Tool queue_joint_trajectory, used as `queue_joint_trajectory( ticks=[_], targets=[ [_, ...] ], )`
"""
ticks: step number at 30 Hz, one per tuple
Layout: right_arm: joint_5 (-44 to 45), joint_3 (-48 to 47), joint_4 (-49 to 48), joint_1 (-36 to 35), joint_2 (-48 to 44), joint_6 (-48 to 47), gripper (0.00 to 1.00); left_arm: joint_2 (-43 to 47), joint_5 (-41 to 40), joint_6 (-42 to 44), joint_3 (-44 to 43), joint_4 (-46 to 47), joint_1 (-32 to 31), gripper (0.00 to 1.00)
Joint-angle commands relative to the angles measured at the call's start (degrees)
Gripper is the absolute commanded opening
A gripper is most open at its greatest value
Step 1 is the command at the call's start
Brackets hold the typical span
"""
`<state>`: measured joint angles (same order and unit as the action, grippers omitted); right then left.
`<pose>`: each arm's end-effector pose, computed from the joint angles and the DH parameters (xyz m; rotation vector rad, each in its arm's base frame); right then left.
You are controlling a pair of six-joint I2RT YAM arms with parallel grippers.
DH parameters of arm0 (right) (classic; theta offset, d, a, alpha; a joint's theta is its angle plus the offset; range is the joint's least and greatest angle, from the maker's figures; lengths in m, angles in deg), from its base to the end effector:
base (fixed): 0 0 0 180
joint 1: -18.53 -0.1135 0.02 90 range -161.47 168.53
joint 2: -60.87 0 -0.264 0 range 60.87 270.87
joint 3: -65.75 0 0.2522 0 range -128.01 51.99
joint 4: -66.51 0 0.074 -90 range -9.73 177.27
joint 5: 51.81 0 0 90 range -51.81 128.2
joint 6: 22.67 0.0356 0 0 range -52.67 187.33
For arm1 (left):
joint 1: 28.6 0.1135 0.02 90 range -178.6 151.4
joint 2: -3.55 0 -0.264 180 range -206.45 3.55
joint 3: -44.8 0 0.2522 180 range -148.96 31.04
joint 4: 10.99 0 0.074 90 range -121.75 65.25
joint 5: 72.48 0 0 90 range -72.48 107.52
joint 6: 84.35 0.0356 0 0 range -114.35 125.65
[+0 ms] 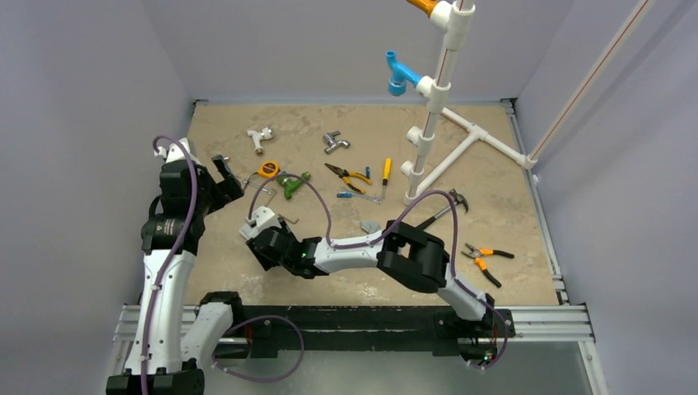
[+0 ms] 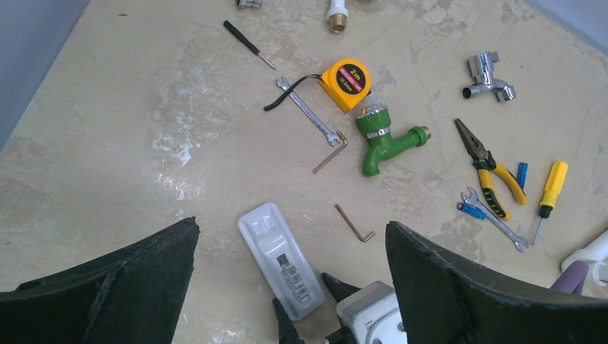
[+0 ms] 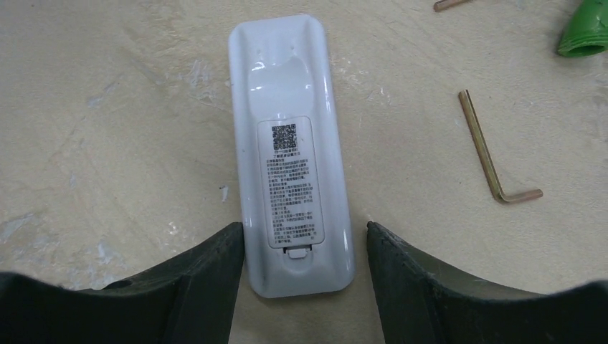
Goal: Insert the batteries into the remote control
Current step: Pick up the remote control from the center of the board, then adjust the remote control.
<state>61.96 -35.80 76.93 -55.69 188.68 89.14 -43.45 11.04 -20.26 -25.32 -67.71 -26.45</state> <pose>0.1480 0.4710 0.1468 -0.7565 2.0590 0.5070 0.1627 0.0101 0.3451 -0.5857 2.0742 -0.1185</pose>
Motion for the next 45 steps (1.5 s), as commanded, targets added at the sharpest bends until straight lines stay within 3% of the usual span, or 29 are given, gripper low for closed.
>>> queue_joint_trajectory(
  ticks=[1,8,11,17,27,31,37,45],
  targets=[
    [5.0,-0.7,6.7,-0.7,2.6,-0.6,0.62,0.0,0.5,0.3,0.0,1.5,0.9,0.99],
    [5.9,0.6,6.0,-1.3,3.2,-2.9,0.56,0.0,0.5,0.4,0.1,1.4,1.1,0.99],
    [4.1,2.1,4.7,-1.2,2.6,-3.8,0.41,-0.2,-0.3,0.1,-0.1,1.3,1.3,0.99],
    [-0.3,8.7,-1.7,-0.4,-3.2,-7.6,0.01,-0.9,-1.1,-0.9,-0.3,1.1,1.4,1.00],
    [-2.6,26.8,-8.1,5.0,-25.8,-8.2,0.00,-3.1,9.2,-3.2,-0.8,3.1,1.4,0.91],
    [-1.8,31.8,-7.2,6.5,-33.9,-7.8,0.00,-3.6,16.1,-9.4,0.7,4.9,0.2,0.88],
    [-3.0,36.7,-7.7,11.3,-41.8,0.5,0.00,-2.9,23.2,-22.5,8.6,14.4,-4.6,0.87],
    [-5.8,41.4,-14.4,13.9,-49.9,6.7,0.00,-5.7,25.6,-30.5,11.4,22.2,-11.8,0.86]
  ],
)
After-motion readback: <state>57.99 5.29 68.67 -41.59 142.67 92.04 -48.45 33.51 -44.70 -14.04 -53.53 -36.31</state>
